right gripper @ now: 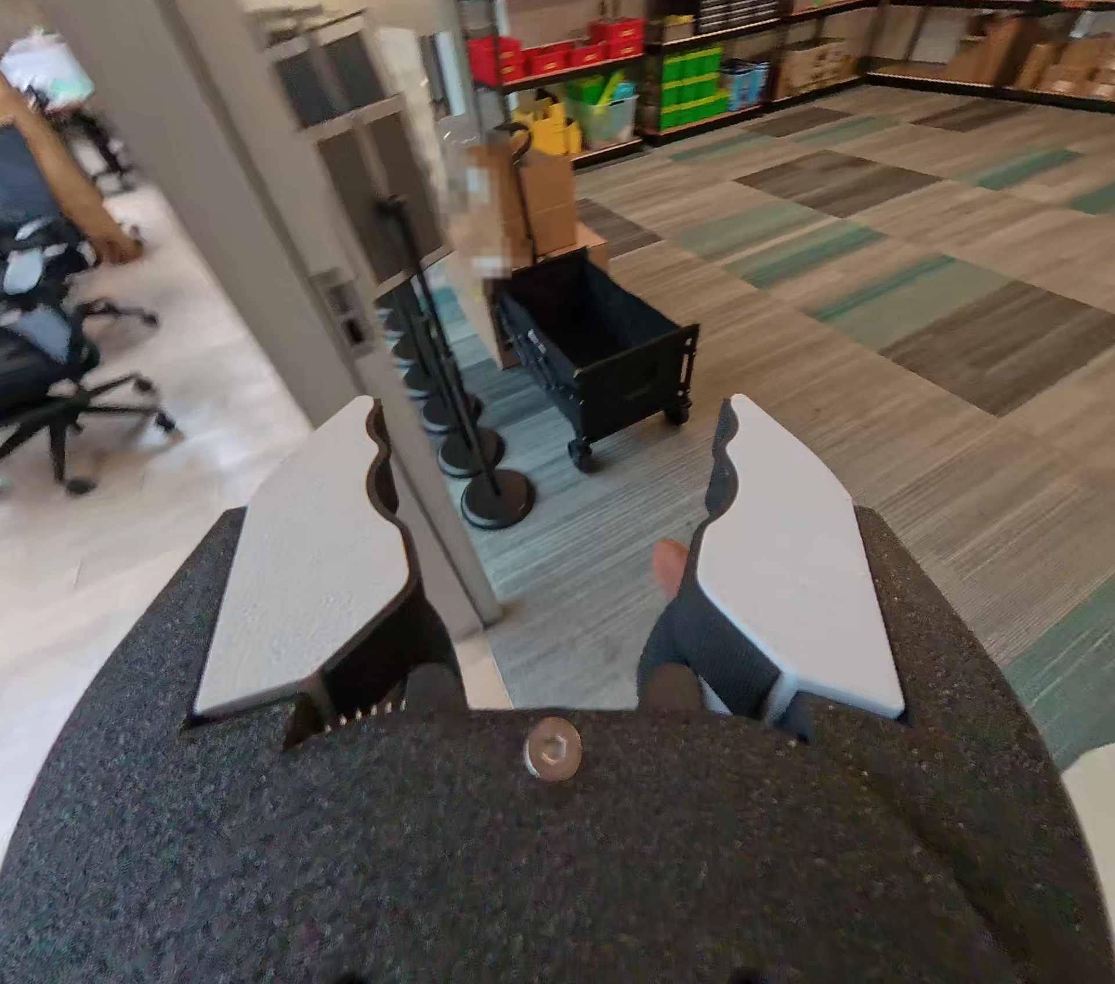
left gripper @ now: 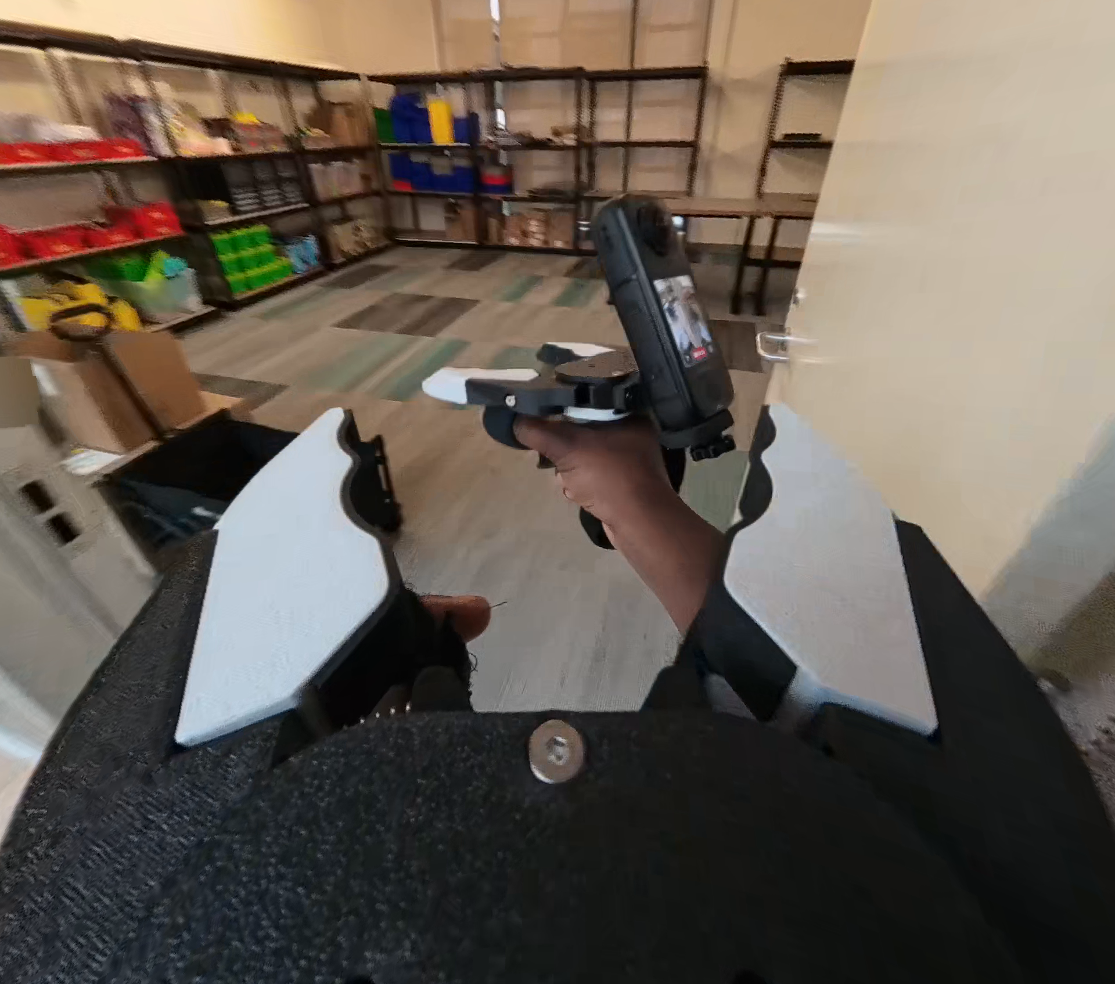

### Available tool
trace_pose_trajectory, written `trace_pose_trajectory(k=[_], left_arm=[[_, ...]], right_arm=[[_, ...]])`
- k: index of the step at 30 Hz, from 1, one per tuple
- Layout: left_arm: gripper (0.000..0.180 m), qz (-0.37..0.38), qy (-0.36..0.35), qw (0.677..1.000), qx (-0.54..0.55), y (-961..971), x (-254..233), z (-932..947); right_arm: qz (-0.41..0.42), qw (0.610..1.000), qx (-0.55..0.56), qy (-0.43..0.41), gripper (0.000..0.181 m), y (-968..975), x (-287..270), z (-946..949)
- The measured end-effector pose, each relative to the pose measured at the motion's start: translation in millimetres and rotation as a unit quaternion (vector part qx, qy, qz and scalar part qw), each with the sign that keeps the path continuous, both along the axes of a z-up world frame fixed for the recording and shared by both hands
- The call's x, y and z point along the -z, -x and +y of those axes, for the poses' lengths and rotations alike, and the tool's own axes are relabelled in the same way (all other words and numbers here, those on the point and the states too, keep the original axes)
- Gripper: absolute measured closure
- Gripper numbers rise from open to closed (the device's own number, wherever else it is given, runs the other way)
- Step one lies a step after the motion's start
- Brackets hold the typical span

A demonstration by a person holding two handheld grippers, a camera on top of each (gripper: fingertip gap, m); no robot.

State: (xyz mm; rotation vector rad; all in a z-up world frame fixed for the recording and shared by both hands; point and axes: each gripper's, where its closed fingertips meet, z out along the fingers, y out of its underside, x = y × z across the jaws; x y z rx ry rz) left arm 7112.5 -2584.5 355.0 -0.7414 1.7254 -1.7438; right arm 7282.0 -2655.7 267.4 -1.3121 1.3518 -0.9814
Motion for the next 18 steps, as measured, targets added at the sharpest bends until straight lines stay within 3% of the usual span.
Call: trace_pose_trajectory(k=[4, 9, 12, 18], left_arm=[[0.061, 0.004, -0.004, 0.998, 0.065, -113, 19, -68], [0.061, -0.022, 0.02, 0.984, 0.173, -255, 20, -169], [0.061, 0.003, 0.049, 0.965, 0.258, -335, 4, -236], [0.061, 0.012, 0.033, 0.933, 0.357, -478, 13, -366]], right_arm=[[0.006, 0.998, 0.056, -0.024, 0.081, -90, 19, -82], [0.036, 0.988, 0.147, 0.027, 0.081, -188, 46, -207], [0.06, 0.974, 0.214, 0.036, 0.081, -232, 45, -288], [0.092, 0.933, 0.344, 0.043, 0.081, -306, 46, -434]])
